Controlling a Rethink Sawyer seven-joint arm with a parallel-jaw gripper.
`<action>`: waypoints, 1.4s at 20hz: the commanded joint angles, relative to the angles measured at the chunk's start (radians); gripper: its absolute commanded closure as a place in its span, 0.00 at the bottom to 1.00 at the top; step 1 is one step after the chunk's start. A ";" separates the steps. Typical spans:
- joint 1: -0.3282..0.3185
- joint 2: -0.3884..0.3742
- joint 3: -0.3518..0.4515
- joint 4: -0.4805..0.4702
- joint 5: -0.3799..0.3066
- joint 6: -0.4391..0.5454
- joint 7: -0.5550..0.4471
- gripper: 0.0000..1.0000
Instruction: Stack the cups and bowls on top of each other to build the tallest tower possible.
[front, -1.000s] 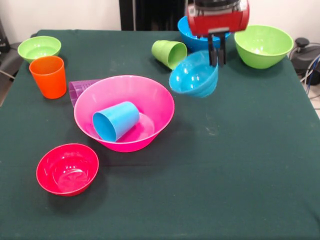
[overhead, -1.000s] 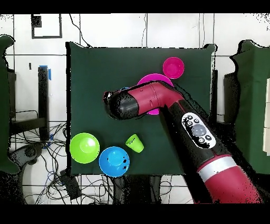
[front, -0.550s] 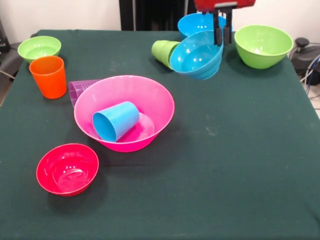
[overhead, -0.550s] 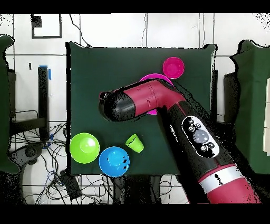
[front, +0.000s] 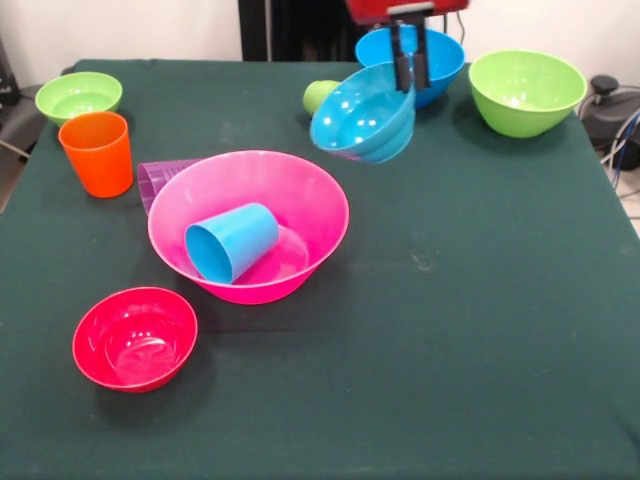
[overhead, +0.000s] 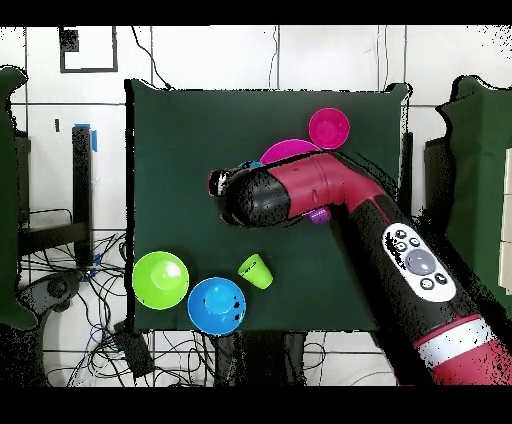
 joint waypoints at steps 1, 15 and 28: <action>-0.053 0.110 0.052 0.024 -0.079 0.065 -0.377 1.00; -0.079 0.119 0.054 0.024 -0.094 0.059 -0.398 1.00; -0.092 0.132 0.063 0.027 -0.100 0.042 -0.382 1.00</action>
